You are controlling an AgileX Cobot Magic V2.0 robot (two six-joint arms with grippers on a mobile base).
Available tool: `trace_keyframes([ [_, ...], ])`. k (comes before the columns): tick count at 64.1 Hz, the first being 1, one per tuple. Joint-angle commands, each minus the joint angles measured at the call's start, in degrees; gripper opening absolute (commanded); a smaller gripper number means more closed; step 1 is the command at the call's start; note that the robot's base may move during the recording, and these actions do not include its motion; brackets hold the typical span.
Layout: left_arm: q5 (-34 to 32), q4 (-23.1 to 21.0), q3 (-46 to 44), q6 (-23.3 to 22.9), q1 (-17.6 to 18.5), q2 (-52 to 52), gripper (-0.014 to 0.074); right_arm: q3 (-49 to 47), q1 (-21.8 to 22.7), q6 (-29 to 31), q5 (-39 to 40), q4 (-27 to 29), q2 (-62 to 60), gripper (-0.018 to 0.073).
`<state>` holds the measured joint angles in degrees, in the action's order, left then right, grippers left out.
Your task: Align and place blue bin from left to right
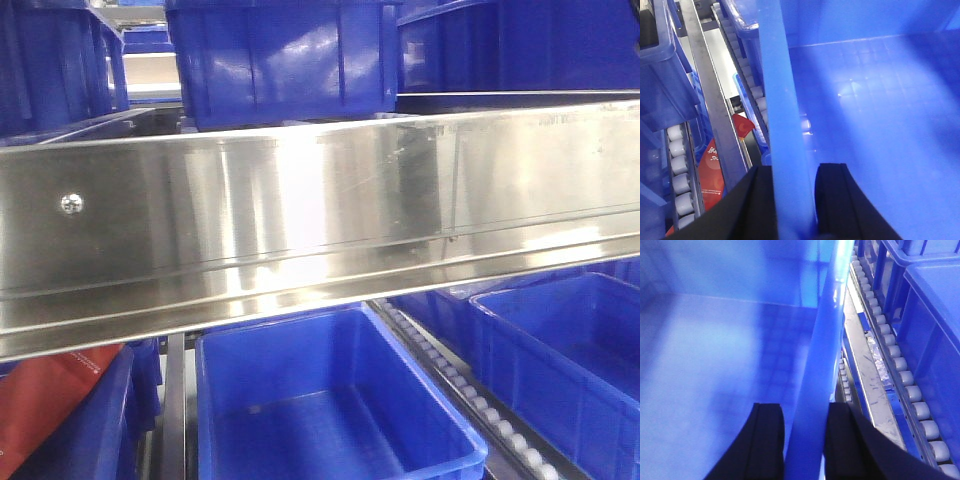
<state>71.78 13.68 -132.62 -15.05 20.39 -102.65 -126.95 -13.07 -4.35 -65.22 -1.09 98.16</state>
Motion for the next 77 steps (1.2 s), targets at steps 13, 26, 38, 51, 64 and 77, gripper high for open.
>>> trace_keyframes([
  [13,-4.3,0.1,-0.7,1.3,0.5,1.6,-0.001,-1.0,-0.3,1.9,5.6,0.0,-1.5,-0.0073],
  [26,-4.3,0.1,-0.7,1.3,0.5,1.6,-0.001,-1.0,-0.3,1.9,5.7,0.0,-1.5,-0.0073],
  [38,-4.7,0.1,-0.7,1.3,0.5,1.6,-0.001,-1.0,-0.3,1.9,5.7,0.0,-1.4,-0.0073],
  [51,-5.4,-3.9,-0.7,1.3,0.5,1.6,-0.001,-1.0,-0.1,1.9,5.0,0.2,-1.3,-0.0073],
  [64,-2.7,-10.5,-0.7,0.3,1.5,0.0,-0.001,-1.0,3.6,1.9,6.7,0.2,-0.3,-0.0073],
  [77,-1.8,-5.5,-0.7,-3.2,4.5,-2.5,-0.001,-1.0,6.0,2.5,13.0,0.3,2.8,-0.0073],
])
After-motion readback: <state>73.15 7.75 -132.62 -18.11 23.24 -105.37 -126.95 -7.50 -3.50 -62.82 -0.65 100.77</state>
